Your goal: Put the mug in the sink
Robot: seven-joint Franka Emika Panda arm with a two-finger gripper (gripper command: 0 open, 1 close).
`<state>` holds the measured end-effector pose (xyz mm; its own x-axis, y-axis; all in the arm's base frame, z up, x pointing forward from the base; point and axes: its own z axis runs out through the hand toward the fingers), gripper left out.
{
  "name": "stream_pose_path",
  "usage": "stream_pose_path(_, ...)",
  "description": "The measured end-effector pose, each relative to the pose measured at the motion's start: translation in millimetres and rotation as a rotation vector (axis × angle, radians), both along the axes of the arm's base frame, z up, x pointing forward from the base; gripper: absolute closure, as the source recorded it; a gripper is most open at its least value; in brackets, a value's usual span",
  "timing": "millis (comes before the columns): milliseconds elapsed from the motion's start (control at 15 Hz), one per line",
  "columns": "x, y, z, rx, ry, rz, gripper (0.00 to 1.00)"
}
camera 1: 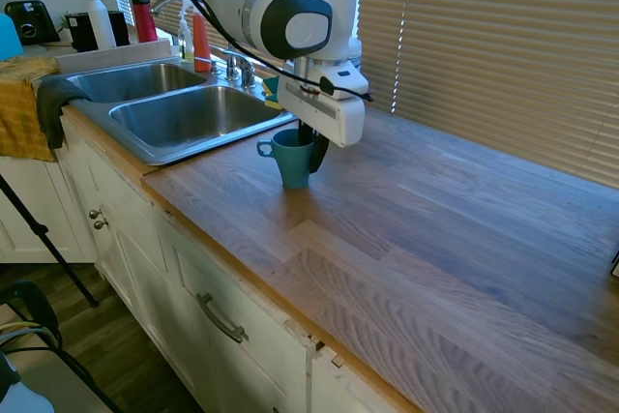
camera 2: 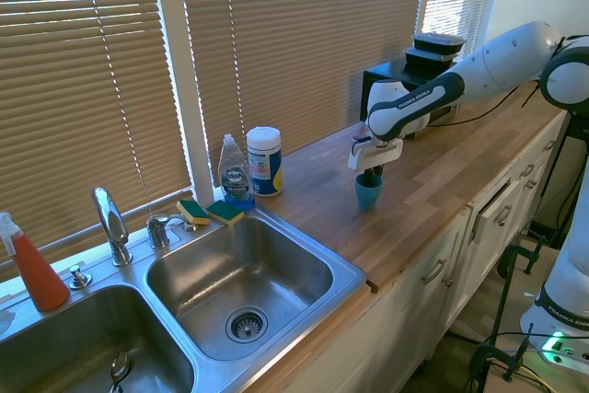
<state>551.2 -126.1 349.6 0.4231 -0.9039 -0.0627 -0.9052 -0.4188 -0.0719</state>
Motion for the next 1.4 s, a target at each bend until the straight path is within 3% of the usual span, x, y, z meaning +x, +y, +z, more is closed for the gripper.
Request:
stream_pose_path(533,-9,3,12,0.049,-0.087,0.129,1.00)
stream_pose_path(933,-29,99,92,0.097,-0.165,0.231,1.00)
stream_pose_path(1133,-27,141,114,0.146,-0.187,0.244,1.00)
stream_pose_path(1400,-12,169,122,0.140,-0.203,0.284,1.00)
